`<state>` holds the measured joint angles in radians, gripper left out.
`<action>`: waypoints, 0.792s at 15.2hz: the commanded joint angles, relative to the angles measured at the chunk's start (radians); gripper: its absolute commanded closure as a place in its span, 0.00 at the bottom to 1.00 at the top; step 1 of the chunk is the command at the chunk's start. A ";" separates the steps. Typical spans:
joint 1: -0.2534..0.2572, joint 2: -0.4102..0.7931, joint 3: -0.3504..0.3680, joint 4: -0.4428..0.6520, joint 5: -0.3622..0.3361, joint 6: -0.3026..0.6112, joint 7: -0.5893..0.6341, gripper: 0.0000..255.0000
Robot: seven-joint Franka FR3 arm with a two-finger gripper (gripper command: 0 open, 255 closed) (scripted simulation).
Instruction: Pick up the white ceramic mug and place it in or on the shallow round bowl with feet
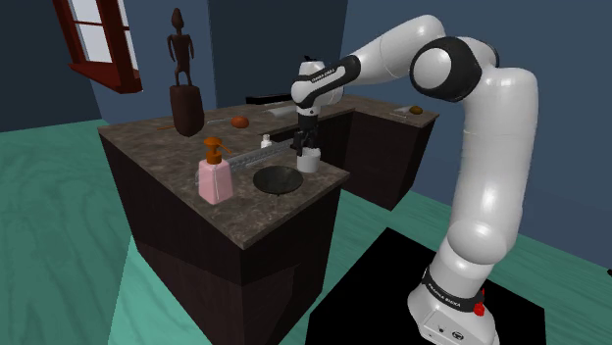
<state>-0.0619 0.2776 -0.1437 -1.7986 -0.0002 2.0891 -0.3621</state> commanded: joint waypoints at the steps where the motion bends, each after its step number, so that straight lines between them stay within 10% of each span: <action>1: -0.015 0.078 -0.005 0.089 0.006 -0.005 -0.021 0.00; 12: -0.020 0.121 -0.002 0.047 0.012 0.080 -0.025 0.00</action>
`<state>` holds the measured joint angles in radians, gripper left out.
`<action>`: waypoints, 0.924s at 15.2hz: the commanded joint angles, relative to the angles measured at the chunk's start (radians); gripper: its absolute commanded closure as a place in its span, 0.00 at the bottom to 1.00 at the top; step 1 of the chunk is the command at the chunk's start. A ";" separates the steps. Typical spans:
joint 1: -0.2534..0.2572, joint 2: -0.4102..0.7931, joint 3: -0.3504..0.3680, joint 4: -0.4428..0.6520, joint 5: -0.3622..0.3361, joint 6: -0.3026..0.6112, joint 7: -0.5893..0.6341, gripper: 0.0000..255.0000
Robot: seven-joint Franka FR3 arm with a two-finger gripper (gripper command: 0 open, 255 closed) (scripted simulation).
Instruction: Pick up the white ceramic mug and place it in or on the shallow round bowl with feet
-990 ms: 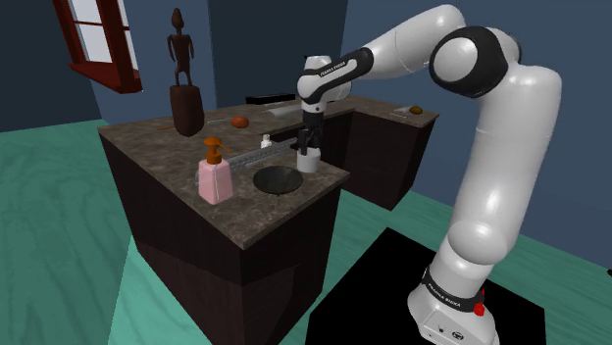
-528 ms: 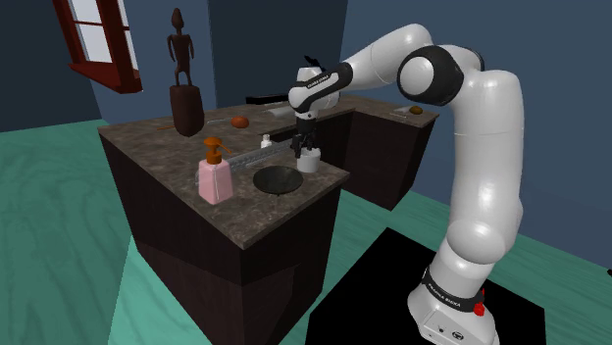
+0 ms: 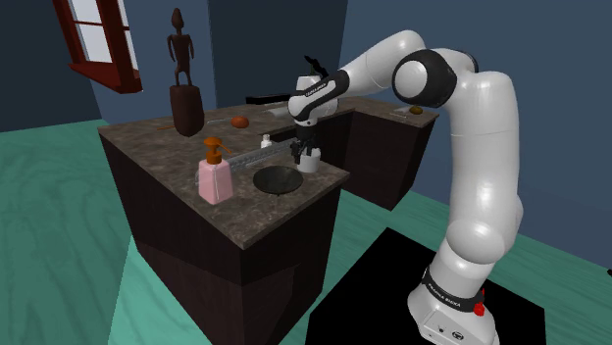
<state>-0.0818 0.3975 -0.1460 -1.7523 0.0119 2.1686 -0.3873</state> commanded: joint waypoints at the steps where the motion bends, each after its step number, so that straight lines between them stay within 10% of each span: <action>1: 0.000 0.001 0.000 0.001 0.000 0.001 0.000 0.00; 5: 0.000 0.001 0.000 0.001 0.000 0.001 0.000 0.00; 6: 0.000 0.001 0.000 0.001 0.000 0.001 0.000 1.00; 14: 0.000 0.001 0.000 0.001 0.000 0.001 0.000 1.00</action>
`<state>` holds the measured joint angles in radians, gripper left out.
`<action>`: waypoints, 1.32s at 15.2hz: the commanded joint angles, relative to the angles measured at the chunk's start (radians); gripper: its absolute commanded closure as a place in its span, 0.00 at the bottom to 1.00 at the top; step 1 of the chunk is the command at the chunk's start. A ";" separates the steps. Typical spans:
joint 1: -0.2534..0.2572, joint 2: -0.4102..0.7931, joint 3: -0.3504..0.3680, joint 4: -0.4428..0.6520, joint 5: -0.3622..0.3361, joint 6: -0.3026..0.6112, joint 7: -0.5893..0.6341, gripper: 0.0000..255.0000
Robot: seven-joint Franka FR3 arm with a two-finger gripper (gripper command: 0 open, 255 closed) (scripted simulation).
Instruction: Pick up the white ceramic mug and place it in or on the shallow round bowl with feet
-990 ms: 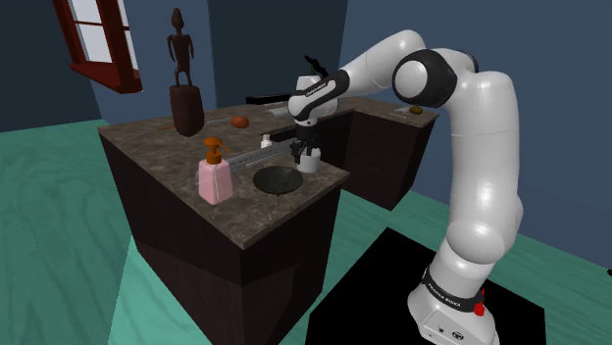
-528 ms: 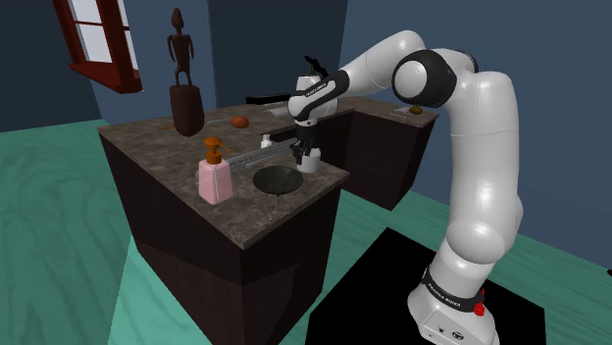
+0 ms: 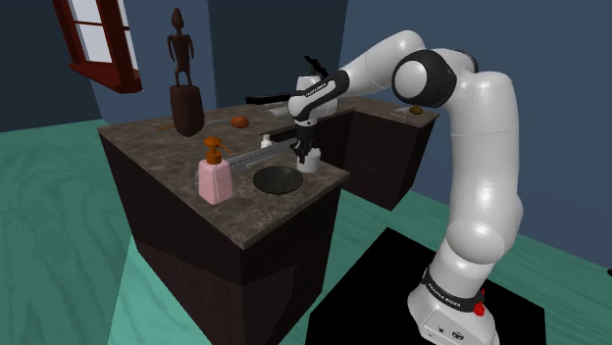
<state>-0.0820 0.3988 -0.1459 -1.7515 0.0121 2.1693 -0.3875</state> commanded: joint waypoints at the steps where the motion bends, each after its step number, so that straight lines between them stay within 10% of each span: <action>1: 0.000 0.000 0.000 0.000 0.000 0.000 0.000 1.00; 20: 0.003 -0.082 -0.006 0.142 -0.011 -0.224 0.000 1.00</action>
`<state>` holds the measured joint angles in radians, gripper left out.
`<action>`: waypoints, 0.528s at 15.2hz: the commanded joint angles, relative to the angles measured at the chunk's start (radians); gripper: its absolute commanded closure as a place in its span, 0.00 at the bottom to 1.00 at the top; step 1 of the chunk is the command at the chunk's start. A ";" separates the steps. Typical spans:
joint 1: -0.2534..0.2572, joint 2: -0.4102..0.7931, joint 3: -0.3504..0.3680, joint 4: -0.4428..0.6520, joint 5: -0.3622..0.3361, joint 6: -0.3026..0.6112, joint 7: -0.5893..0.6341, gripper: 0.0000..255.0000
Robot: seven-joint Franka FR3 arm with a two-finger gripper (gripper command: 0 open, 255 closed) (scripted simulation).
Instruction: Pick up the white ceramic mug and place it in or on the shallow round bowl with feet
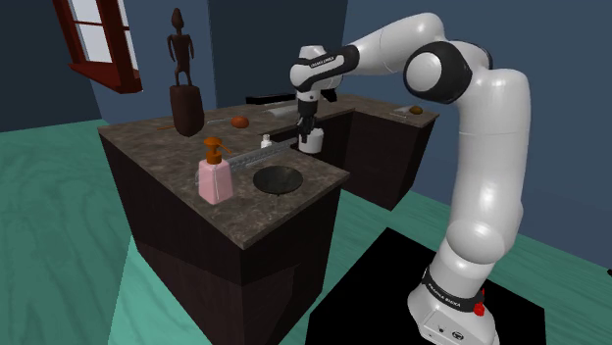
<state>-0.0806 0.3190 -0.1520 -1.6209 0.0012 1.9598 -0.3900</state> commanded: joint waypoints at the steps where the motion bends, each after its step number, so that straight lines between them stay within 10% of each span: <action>1: 0.002 -0.005 0.000 0.022 -0.001 -0.027 0.002 1.00; 8: 0.060 -0.073 0.026 -0.017 -0.020 -0.058 0.088 1.00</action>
<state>-0.0354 0.2573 -0.1329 -1.6315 -0.0147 1.9071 -0.3246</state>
